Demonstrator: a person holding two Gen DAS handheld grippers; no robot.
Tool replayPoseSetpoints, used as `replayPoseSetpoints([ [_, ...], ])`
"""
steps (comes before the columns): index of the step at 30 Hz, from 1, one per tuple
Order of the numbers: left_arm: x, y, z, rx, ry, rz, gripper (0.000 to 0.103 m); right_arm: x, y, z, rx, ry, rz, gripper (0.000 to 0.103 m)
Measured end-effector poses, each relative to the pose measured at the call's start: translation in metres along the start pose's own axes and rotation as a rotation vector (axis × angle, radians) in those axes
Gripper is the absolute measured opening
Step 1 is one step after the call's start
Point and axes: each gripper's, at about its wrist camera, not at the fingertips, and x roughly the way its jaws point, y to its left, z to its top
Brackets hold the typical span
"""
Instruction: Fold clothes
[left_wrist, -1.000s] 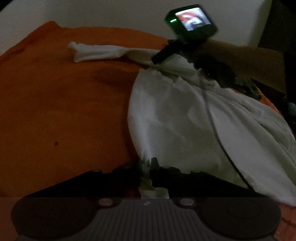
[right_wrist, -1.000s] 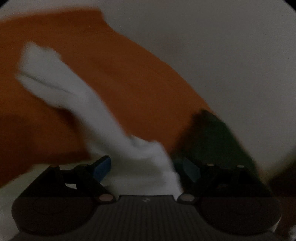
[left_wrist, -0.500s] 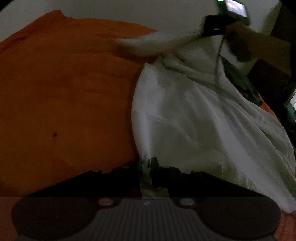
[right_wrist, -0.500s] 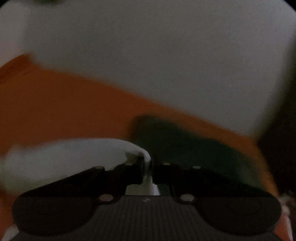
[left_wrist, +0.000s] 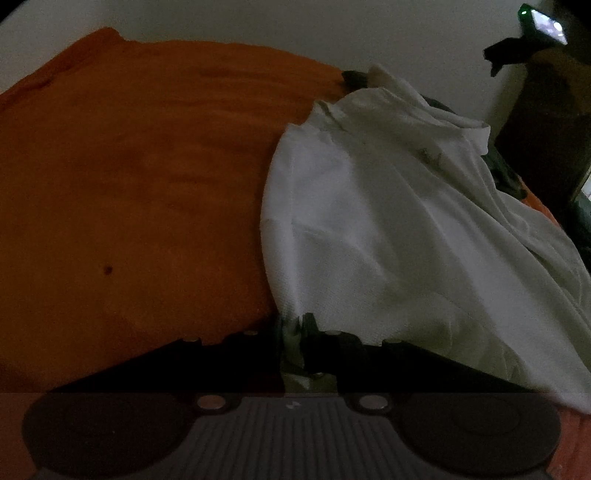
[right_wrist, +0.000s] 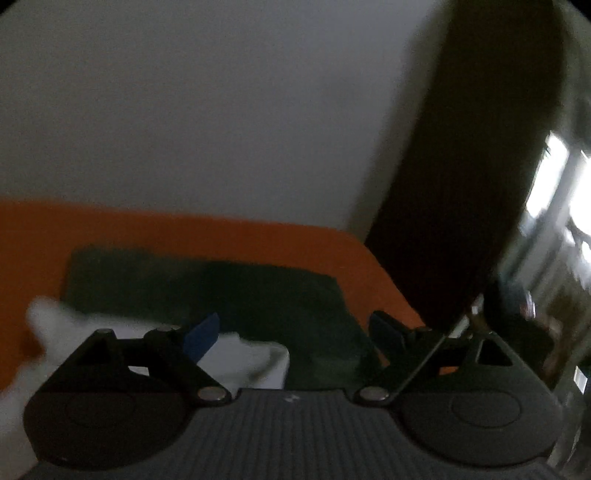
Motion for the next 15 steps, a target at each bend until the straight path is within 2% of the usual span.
replayPoseSetpoints([
  [2, 0.000, -0.001, 0.005, 0.003, 0.024, 0.011, 0.010, -0.012, -0.007, -0.002, -0.091, 0.026, 0.056, 0.091],
  [4, 0.000, -0.004, 0.013, 0.003, 0.058, 0.028, 0.012, -0.024, -0.013, -0.021, -0.072, 0.089, 0.147, 0.091],
  [6, 0.001, -0.008, 0.021, 0.008, 0.095, 0.053, 0.019, -0.037, -0.018, -0.040, -0.054, 0.152, 0.238, 0.091],
  [8, 0.003, -0.018, 0.031, 0.043, 0.150, 0.120, 0.051, -0.049, -0.024, -0.059, -0.035, 0.215, 0.328, 0.091],
  [9, 0.006, -0.022, 0.034, 0.037, 0.168, 0.137, 0.060, -0.056, -0.026, -0.068, -0.025, 0.246, 0.373, 0.092],
  [10, 0.009, -0.025, 0.038, 0.031, 0.185, 0.153, 0.081, -0.062, -0.029, -0.078, -0.015, 0.278, 0.419, 0.092],
  [11, 0.013, -0.029, 0.041, 0.022, 0.199, 0.170, 0.090, -0.068, -0.032, -0.087, -0.006, 0.309, 0.464, 0.092],
  [13, 0.023, -0.036, 0.041, 0.006, 0.206, 0.202, 0.090, -0.080, -0.037, -0.106, 0.012, 0.369, 0.551, 0.092],
  [14, 0.028, -0.039, 0.041, 0.005, 0.205, 0.211, 0.075, -0.085, -0.035, -0.112, 0.001, 0.371, 0.562, 0.092],
  [15, 0.030, -0.043, 0.040, 0.017, 0.192, 0.201, 0.053, -0.091, -0.034, -0.119, -0.010, 0.372, 0.573, 0.092],
])
